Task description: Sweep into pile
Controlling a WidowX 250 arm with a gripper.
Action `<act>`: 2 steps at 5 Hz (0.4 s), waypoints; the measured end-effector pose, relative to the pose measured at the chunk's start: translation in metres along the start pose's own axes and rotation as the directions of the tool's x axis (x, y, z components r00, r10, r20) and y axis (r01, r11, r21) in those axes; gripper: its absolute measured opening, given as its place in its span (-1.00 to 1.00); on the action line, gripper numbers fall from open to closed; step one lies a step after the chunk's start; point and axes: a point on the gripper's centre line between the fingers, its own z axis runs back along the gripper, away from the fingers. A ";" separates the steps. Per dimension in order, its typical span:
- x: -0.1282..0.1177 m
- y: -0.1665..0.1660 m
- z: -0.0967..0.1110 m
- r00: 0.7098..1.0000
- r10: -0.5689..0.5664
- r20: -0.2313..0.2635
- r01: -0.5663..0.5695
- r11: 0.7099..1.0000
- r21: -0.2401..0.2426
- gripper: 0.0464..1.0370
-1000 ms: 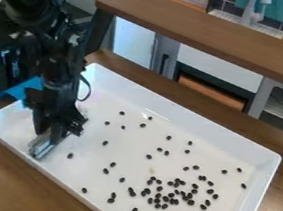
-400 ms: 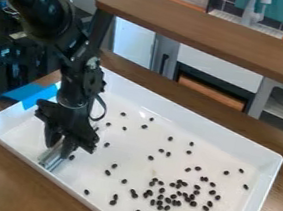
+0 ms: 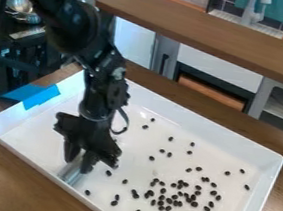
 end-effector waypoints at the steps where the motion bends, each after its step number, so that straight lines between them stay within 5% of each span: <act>1: -0.001 -0.018 0.004 1.000 -0.001 0.000 0.001 1.000 -0.007 -0.41; 2: -0.003 -0.036 0.006 1.000 -0.007 0.014 0.007 1.000 -0.009 -0.41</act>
